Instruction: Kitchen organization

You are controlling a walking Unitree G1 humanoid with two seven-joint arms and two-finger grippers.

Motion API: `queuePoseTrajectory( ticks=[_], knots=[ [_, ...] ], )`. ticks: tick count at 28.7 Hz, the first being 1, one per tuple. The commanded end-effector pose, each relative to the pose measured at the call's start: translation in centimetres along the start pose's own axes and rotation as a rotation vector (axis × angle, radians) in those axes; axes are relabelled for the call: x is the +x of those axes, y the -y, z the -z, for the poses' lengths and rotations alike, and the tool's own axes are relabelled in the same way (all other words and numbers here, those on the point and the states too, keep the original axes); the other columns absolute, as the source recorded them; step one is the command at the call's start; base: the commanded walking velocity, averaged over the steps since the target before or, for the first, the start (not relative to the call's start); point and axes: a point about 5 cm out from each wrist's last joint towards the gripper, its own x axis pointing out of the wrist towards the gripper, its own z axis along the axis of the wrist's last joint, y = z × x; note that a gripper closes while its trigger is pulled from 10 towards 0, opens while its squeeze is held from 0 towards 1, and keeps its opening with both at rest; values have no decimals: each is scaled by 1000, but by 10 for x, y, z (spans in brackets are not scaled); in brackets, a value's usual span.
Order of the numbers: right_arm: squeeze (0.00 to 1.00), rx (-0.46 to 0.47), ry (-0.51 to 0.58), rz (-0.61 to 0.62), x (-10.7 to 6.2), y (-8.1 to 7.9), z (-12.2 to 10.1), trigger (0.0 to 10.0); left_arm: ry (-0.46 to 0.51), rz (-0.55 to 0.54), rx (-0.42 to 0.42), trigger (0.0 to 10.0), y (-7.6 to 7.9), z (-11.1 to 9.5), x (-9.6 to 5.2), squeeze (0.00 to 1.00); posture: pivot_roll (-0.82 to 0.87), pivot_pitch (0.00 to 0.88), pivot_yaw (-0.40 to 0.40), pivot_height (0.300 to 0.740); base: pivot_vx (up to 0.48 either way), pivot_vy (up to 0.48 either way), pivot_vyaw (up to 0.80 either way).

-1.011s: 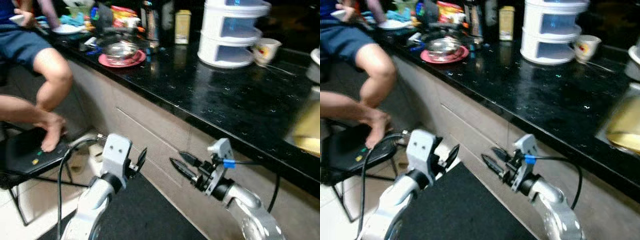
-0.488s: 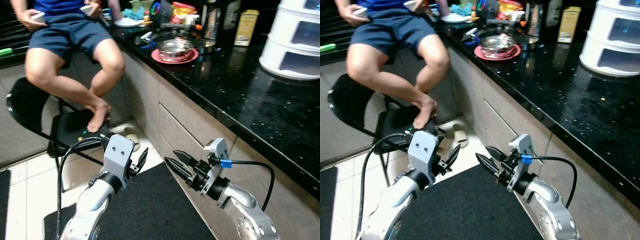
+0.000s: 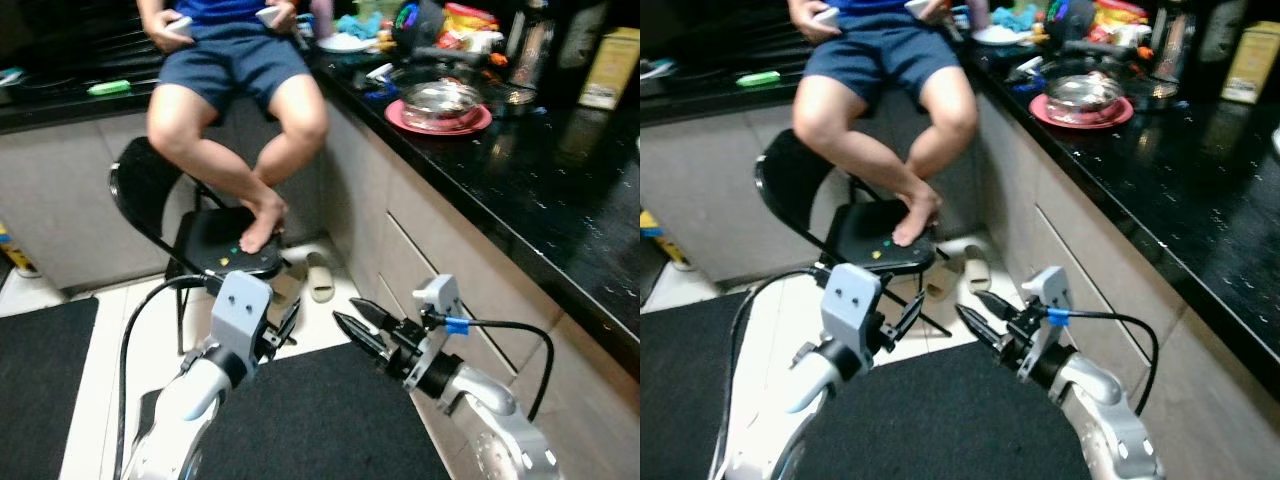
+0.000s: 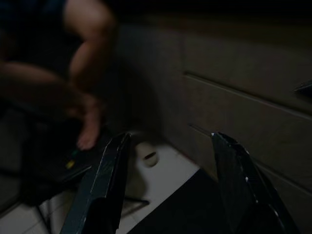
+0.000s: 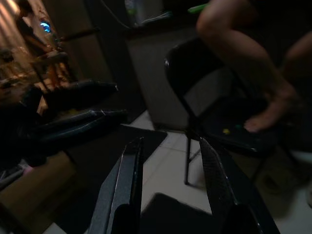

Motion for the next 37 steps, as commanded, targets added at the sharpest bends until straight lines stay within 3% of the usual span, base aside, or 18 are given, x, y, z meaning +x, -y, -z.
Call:
queuePoseTrajectory(
  ticks=[1, 9, 14, 28, 37],
  knots=[
    [0, 19, -6, 34, -1, 4, 2, 10000, -7, 14, 3, 10000, 2, 2, 0, 0, -61, 0, 15, 740, 0, 0, 0],
    [0, 20, 70, 86, 6, 10, -12, 10000, 5, 39, -3, 10000, 4, 2, 1, 0, -60, 0, 15, 740, 0, 0, 0],
    [0, 81, 141, 55, 12, 5, -21, 10000, 7, 47, -1, 10000, 4, 2, 2, 0, -58, 0, 11, 740, 0, 0, 0],
    [0, 59, 103, 62, 15, 1, -13, 10000, 15, 54, -3, 10000, 5, 1, 2, 0, -56, 0, 11, 740, 256, 0, 0],
    [0, -82, -14, 163, 6, 15, -1, 10000, 19, 67, 4, 10000, 5, 0, 3, 0, -62, 0, 15, 740, 297, 0, 0]
  ],
)
